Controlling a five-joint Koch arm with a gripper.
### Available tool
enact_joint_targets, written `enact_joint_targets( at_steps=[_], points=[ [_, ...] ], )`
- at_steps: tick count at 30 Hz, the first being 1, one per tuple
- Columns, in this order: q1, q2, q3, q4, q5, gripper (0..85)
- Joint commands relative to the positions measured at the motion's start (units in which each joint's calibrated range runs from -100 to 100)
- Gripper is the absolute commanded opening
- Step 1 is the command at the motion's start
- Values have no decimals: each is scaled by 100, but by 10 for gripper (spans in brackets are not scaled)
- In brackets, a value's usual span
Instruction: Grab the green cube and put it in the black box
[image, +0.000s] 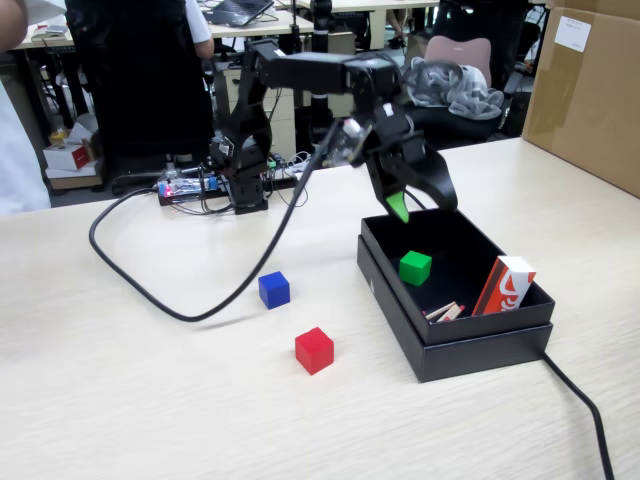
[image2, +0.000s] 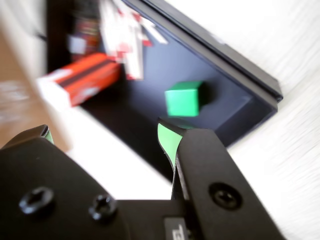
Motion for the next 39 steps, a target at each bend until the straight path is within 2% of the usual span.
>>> enact_joint_targets(
  at_steps=[1,3,5,9,13,19,26,39],
  points=[
    [-122,-1607,34,41,-24,431],
    [-234,-2352,-274,41,-34,436],
    [-376,-3167,-845,248,-54,476],
    [-762,-4969,-2459,999,-88,477],
    [-1138,-6506,-4127,1414,-288,479],
    [-1626,-8101,-6430,2123,-391,487],
    [-1719,-8285,-7699,2373,-161,523],
    [-1822,-8285,-9938,4291,-220,523]
  ],
)
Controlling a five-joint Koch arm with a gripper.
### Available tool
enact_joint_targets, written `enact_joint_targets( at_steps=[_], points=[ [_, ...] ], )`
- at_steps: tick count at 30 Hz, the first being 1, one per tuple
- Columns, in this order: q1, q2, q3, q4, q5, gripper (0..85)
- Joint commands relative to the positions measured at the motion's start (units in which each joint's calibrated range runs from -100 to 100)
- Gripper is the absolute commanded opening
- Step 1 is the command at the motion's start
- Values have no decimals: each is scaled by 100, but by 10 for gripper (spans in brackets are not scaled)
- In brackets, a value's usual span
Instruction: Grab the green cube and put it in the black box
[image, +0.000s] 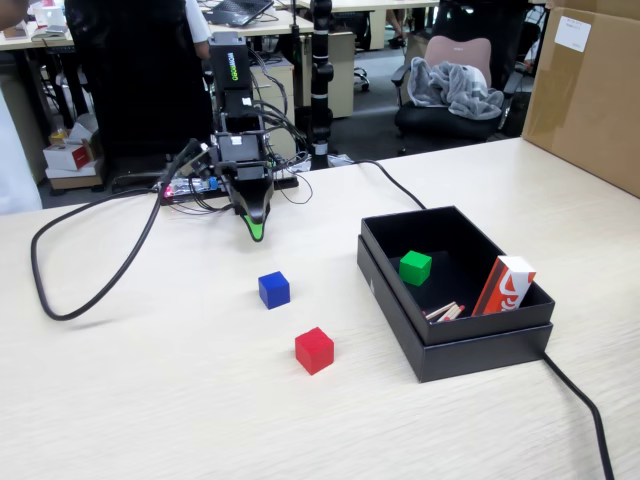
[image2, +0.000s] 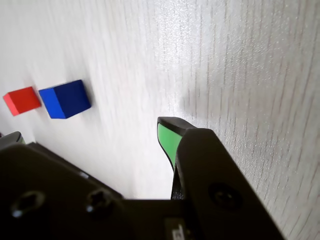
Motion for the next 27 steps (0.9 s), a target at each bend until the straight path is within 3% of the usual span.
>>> enact_joint_targets(
  at_steps=[1,10,27],
  points=[
    [-24,-155,-197,776,-20,523],
    [98,-155,-1920,2460,-156,520],
    [151,-155,-2056,2149,-151,501]
  ],
)
